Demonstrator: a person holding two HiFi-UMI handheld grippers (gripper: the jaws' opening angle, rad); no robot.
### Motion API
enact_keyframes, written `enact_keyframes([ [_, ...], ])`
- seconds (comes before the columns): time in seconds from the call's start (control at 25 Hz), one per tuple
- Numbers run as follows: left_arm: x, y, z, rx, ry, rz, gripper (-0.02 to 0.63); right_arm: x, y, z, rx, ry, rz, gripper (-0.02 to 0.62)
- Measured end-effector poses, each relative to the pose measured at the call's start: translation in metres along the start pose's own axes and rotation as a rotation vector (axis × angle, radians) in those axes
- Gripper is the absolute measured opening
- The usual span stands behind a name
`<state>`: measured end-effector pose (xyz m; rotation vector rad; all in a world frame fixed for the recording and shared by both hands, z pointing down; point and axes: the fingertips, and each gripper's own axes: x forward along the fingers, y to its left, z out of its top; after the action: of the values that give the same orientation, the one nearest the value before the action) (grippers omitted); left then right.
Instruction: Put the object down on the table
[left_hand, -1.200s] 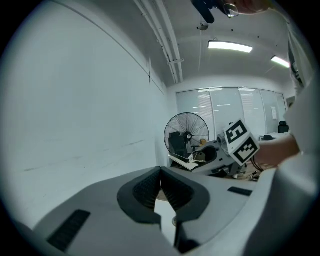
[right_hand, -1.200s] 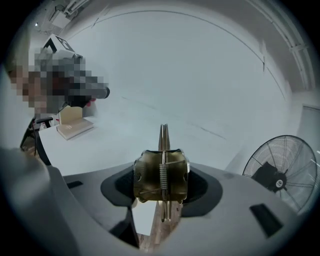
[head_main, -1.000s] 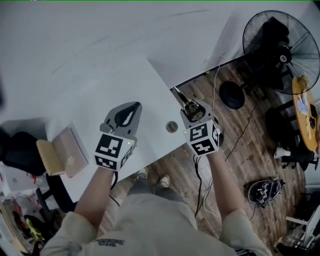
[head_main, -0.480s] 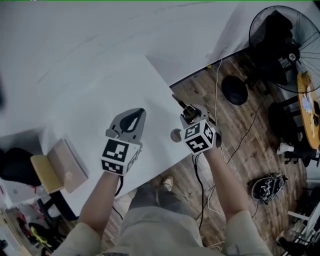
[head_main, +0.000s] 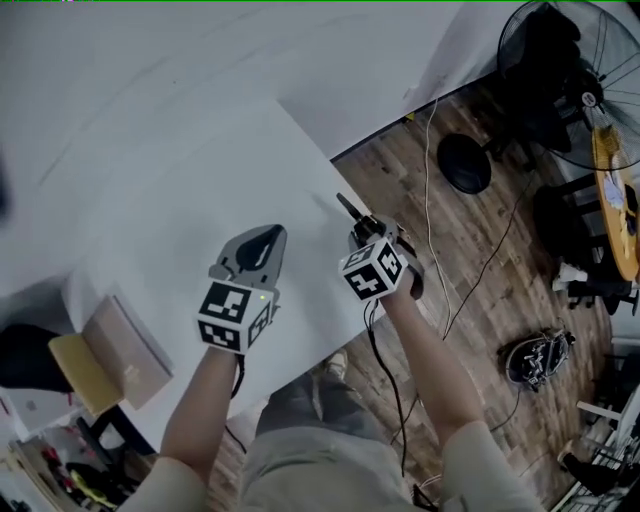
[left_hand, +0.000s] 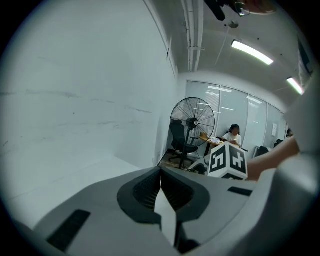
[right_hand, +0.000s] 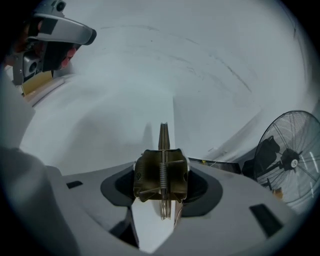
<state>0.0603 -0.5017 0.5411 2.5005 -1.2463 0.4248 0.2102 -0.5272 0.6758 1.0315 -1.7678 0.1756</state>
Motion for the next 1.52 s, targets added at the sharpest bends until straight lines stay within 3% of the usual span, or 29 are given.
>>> enact_keyframes([
  [0.28, 0.014, 0.012, -0.021, -0.017, 0.044, -0.016, 0.021, 0.024, 0.015, 0.004, 0.008, 0.021, 0.002, 0.225],
  [0.52, 0.016, 0.018, -0.032, -0.04, 0.044, -0.038, 0.021, 0.025, 0.022, 0.021, 0.106, -0.093, -0.019, 0.229],
  [0.72, 0.017, 0.019, -0.049, -0.063, 0.07, -0.05, 0.021, 0.032, 0.037, 0.023, 0.151, -0.134, -0.001, 0.286],
  [0.84, 0.019, 0.019, -0.052, -0.06, 0.082, -0.062, 0.021, 0.033, 0.038, 0.023, 0.175, -0.151, 0.005, 0.287],
  [1.0, 0.02, 0.018, -0.054, -0.068, 0.084, -0.087, 0.021, 0.029, 0.042, 0.029, 0.256, -0.212, 0.066, 0.345],
  [1.32, 0.015, 0.015, -0.05, -0.065, 0.095, -0.093, 0.021, 0.016, 0.037, 0.027, 0.323, -0.223, 0.083, 0.344],
  [1.52, 0.006, 0.011, -0.041, -0.07, 0.095, -0.098, 0.021, -0.009, 0.025, 0.036, 0.364, -0.265, 0.11, 0.229],
])
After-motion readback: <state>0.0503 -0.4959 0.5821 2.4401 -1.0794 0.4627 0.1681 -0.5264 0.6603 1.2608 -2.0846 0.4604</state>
